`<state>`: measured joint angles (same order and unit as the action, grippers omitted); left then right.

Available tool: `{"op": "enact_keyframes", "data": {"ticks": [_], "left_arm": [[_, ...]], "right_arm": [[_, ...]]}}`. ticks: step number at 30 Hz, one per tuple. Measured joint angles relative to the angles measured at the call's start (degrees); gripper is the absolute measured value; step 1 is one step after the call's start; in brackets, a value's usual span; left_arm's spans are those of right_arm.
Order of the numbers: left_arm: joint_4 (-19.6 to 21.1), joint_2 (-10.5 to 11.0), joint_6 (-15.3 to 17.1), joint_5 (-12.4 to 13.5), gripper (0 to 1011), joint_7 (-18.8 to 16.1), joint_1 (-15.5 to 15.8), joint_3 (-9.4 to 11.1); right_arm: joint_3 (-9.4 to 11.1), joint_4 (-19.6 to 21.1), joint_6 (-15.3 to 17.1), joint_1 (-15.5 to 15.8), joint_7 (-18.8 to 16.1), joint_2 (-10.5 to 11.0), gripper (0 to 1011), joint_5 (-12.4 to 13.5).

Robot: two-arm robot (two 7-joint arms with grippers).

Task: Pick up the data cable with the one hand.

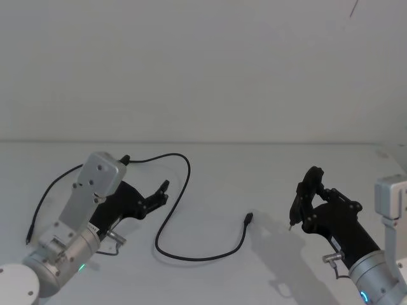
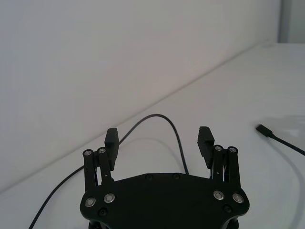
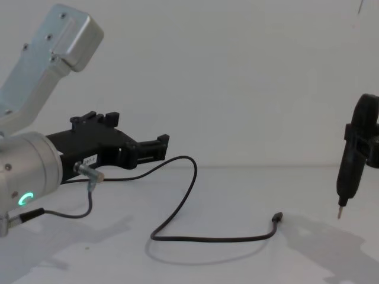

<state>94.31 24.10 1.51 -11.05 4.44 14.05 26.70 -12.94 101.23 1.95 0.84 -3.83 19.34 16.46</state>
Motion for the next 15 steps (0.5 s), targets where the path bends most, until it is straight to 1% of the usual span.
{"op": "enact_keyframes", "data": {"ticks": [6,8,11,12,15], "left_arm": [[1.71,2.49,0.80,-0.07,1001,3.43,0.05,0.33],[2.97,4.17,1.41,-0.33,1001,5.72,-0.12,0.42],[4.06,5.56,1.91,-0.67,1001,7.42,-0.32,0.43],[4.67,6.49,2.34,-0.95,1001,8.58,-0.48,0.43],[6.07,8.03,3.26,-1.54,1002,10.67,-0.75,0.36]], "right_arm": [[0.00,0.00,0.00,0.00,0.00,0.00,279,0.00],[0.00,0.00,0.00,0.00,0.00,0.00,279,0.00],[0.00,0.00,0.00,0.00,0.00,0.00,279,0.00],[0.00,0.00,0.00,0.00,0.00,0.00,279,0.00],[0.00,0.00,0.00,0.00,0.00,0.00,279,0.00]]}}
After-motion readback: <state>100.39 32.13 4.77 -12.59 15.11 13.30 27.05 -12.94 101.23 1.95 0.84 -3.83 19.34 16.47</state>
